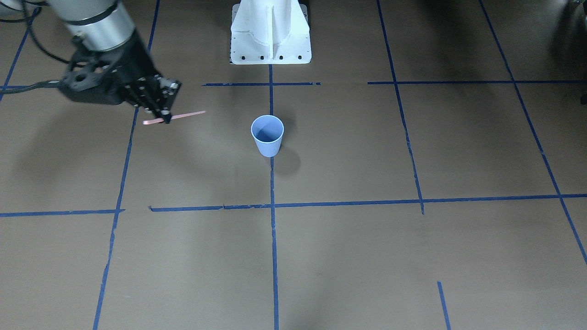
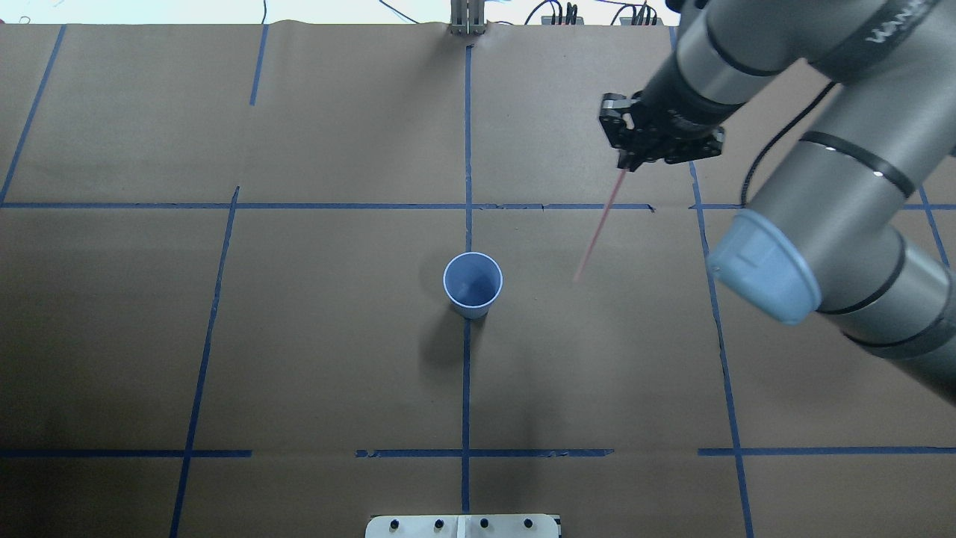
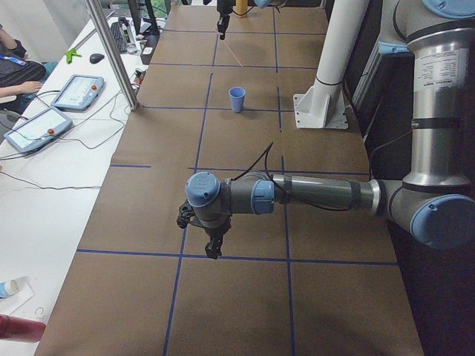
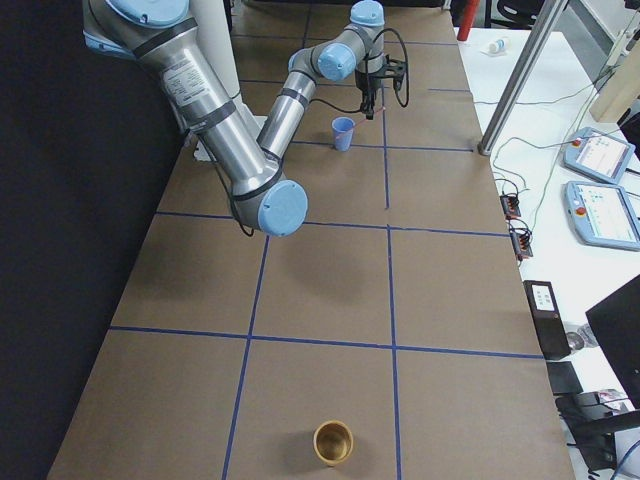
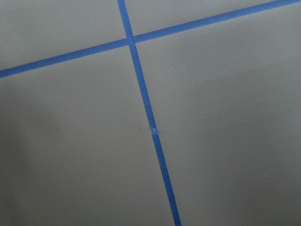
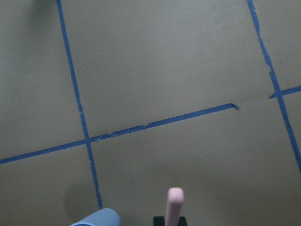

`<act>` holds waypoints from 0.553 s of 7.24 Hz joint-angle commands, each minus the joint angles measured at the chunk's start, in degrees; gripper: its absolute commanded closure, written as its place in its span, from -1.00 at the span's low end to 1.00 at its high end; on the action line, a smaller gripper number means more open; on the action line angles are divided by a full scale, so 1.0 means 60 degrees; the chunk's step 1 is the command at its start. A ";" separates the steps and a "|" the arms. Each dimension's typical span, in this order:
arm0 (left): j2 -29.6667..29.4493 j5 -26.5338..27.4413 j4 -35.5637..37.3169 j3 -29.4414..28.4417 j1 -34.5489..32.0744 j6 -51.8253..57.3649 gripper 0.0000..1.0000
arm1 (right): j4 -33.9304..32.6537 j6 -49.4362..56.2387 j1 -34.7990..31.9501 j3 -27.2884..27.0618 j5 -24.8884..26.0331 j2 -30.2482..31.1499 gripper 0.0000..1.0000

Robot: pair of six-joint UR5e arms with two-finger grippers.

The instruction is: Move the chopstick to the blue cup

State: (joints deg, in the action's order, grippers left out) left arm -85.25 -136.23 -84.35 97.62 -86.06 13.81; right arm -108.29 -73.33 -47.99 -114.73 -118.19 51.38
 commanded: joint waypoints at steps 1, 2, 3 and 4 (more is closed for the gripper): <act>-0.0001 0.0000 -0.0004 0.0005 0.0003 -0.0002 -1.00 | -0.0175 -0.1775 0.1092 0.0414 0.1365 -0.1044 1.00; -0.0015 0.0000 -0.0004 0.0005 0.0017 -0.0002 -1.00 | -0.0160 -0.2130 0.1374 0.0822 0.1707 -0.1338 1.00; -0.0016 0.0000 -0.0004 0.0034 0.0018 -0.0002 -1.00 | -0.0146 -0.2394 0.1710 0.1131 0.2319 -0.1573 1.00; -0.0016 0.0000 -0.0004 0.0034 0.0018 -0.0002 -1.00 | -0.0102 -0.2470 0.1815 0.1439 0.2528 -0.1735 1.00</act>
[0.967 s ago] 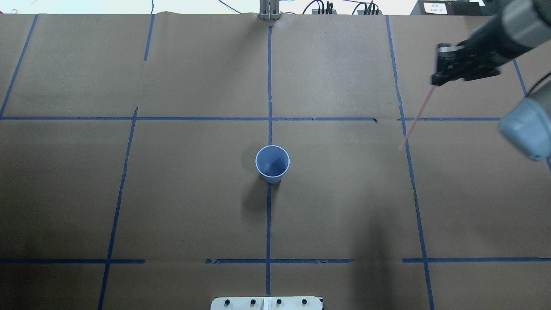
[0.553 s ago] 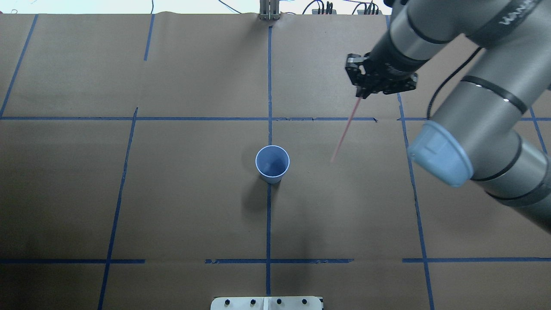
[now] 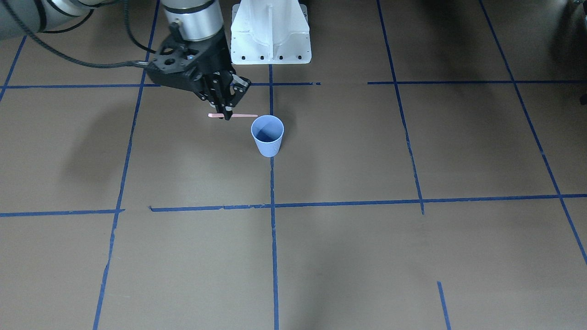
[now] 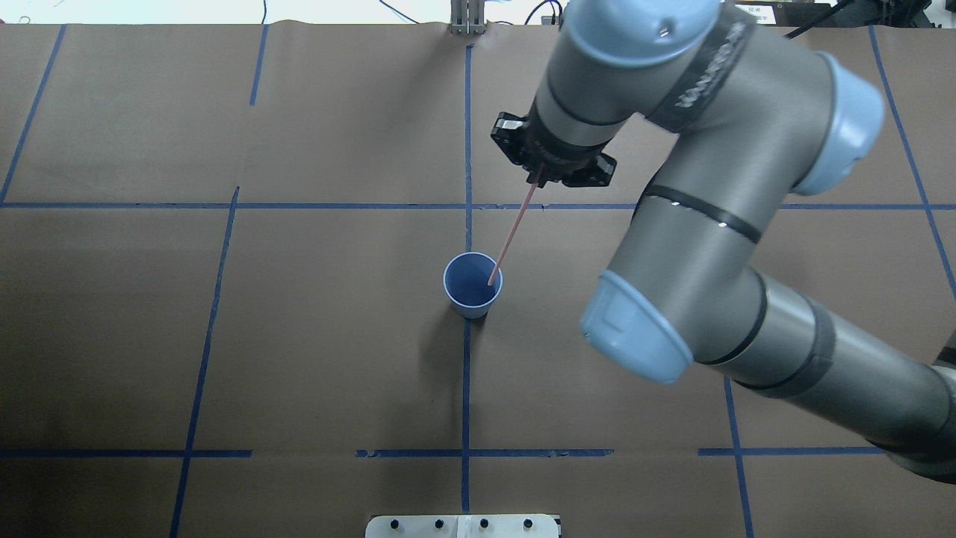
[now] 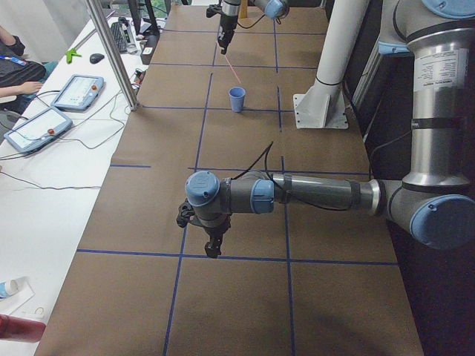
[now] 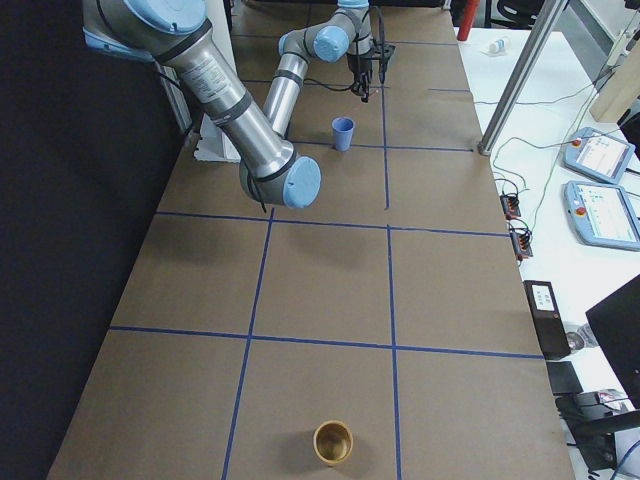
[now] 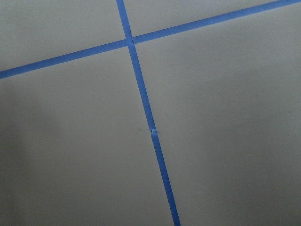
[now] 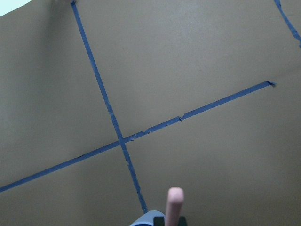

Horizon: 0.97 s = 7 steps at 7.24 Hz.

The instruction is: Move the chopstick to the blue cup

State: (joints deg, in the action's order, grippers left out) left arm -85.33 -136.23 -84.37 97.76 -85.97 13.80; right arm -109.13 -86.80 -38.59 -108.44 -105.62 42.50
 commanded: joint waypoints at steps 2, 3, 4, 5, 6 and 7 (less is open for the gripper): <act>-0.0003 0.0000 0.0000 0.0010 0.0003 0.0000 -1.00 | 0.0068 -0.0240 0.0671 0.0729 0.0785 -0.0301 1.00; -0.0003 0.0000 0.0000 0.0010 0.0003 0.0000 -1.00 | 0.0054 -0.0240 0.0906 0.0759 0.1005 -0.0286 1.00; -0.0003 0.0000 0.0000 0.0010 0.0003 0.0000 -1.00 | 0.0068 -0.0255 0.1025 0.0817 0.1079 -0.0271 1.00; -0.0003 0.0000 0.0000 0.0010 0.0003 0.0000 -1.00 | 0.0097 -0.0255 0.1113 0.0832 0.1196 -0.0242 1.00; -0.0003 0.0000 0.0000 0.0010 0.0017 0.0000 -1.00 | 0.0402 -0.0255 0.1114 0.0861 0.1212 -0.0097 1.00; -0.0003 0.0000 0.0000 0.0010 0.0017 0.0000 -1.00 | 0.0782 -0.0255 0.1114 0.0919 0.1212 0.0093 0.91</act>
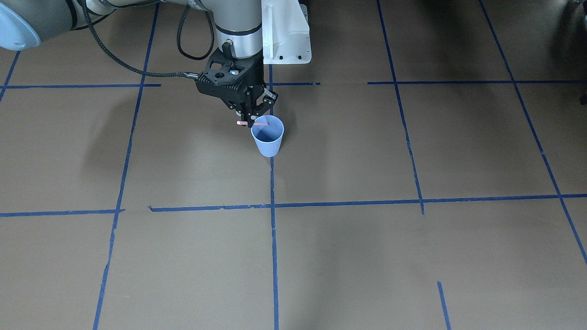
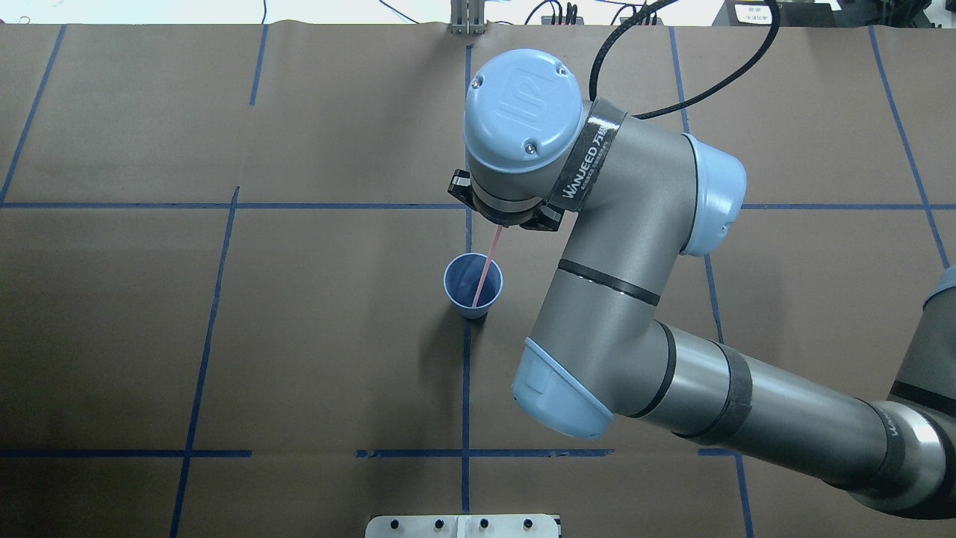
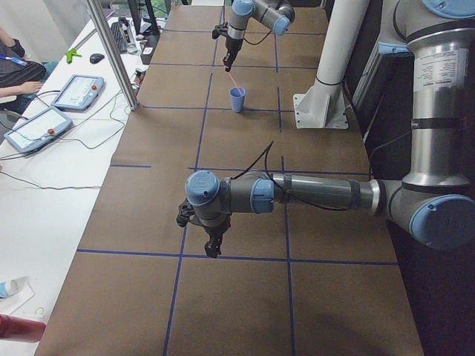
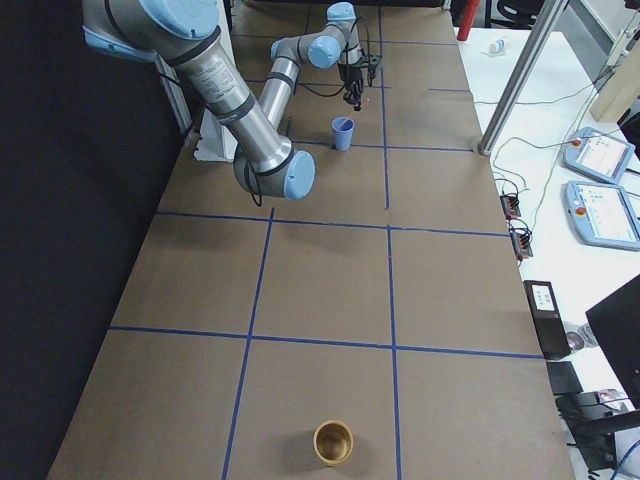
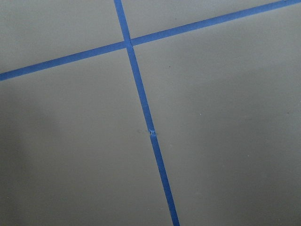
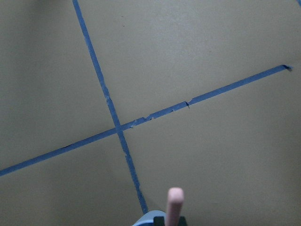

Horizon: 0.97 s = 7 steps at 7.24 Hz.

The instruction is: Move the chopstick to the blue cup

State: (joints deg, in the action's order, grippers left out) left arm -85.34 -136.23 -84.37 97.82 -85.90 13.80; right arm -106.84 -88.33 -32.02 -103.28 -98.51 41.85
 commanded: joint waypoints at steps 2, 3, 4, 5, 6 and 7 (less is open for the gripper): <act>-0.0029 0.0000 0.0000 0.0000 0.0005 0.0000 -1.00 | 0.0463 -0.0117 0.0019 0.0235 0.0041 0.0217 -0.98; -0.0029 0.0000 0.0000 0.0000 0.0005 0.0000 -1.00 | 0.0477 -0.0147 0.0019 0.0251 0.0012 0.0188 -1.00; -0.0029 0.0000 0.0000 0.0000 0.0005 0.0000 -1.00 | 0.0593 -0.0133 0.0004 0.0251 -0.0017 0.0173 -1.00; -0.0029 0.0000 0.0000 0.0000 0.0005 0.0000 -1.00 | 0.0595 -0.0060 -0.0010 0.0236 -0.0032 0.0159 -1.00; -0.0029 0.0000 0.0000 0.0000 0.0005 0.0000 -1.00 | 0.0580 -0.0001 -0.0228 0.0193 -0.0293 0.0130 -1.00; -0.0029 0.0000 0.0000 -0.0014 0.0005 0.0000 -1.00 | 0.0580 0.0304 -0.0636 0.0192 -0.1021 0.0158 -1.00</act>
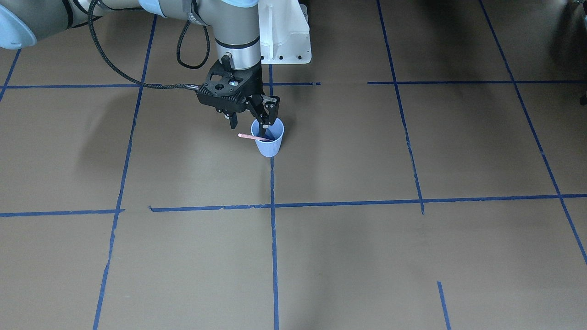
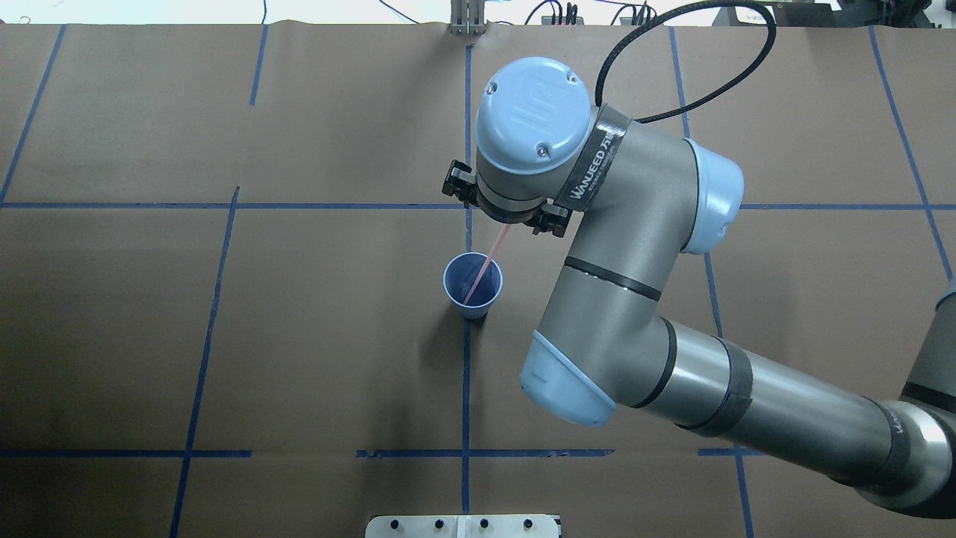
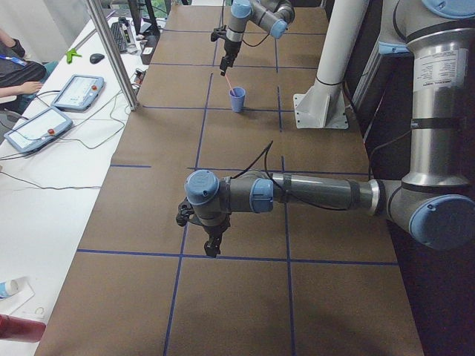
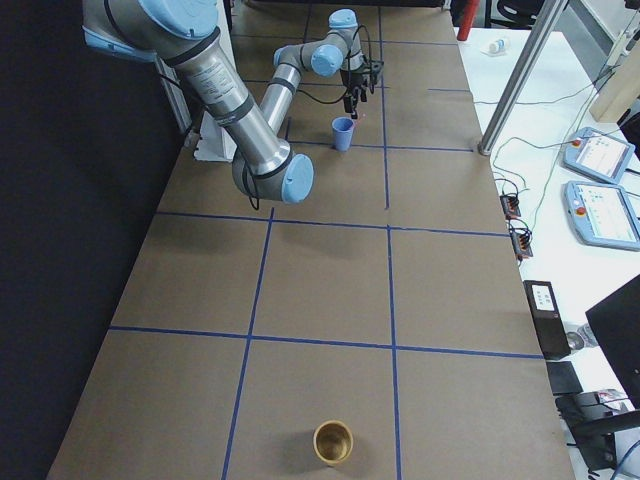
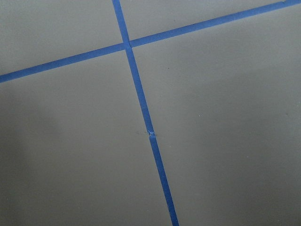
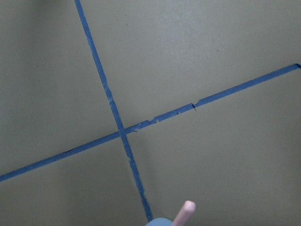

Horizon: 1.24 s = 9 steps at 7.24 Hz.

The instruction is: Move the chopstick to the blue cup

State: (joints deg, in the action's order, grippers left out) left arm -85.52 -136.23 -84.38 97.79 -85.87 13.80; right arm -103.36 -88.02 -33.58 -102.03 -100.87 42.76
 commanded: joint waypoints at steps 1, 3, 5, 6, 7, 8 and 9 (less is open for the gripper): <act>0.0000 0.0000 0.0000 -0.0010 0.0000 0.0000 -1.00 | -0.0058 0.1199 -0.0961 -0.0002 -0.1505 0.0138 -1.00; 0.0000 0.0000 0.0000 0.0005 0.0000 0.0015 -1.00 | -0.0073 0.3438 -0.2162 0.0013 -0.2988 0.0999 -1.00; 0.0072 0.0378 0.0029 -0.0024 -0.0014 0.0000 -1.00 | -0.0088 0.6437 -0.3376 0.0057 -0.3676 0.2155 -1.00; 0.0131 0.0439 0.0044 -0.0024 -0.0029 0.0000 -1.00 | -0.0088 0.7990 -0.4196 0.0071 -0.4378 0.2698 -1.00; 0.0146 0.0425 0.0059 -0.0039 -0.0044 0.0000 -1.00 | -0.0044 0.9078 -0.4784 0.0028 -0.4646 0.3283 -1.00; 0.0146 0.0425 0.0059 -0.0039 -0.0044 0.0000 -1.00 | 0.0000 1.0264 -0.5283 -0.0001 -0.4852 0.3971 -1.00; 0.0132 0.0425 0.0044 -0.0039 -0.0044 0.0000 -1.00 | 0.0015 1.1741 -0.5882 -0.0060 -0.5057 0.4790 -1.00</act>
State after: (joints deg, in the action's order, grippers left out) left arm -84.70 -133.71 -84.06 97.58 -86.11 13.80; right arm -103.46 -27.86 -64.51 -102.04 -129.47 65.84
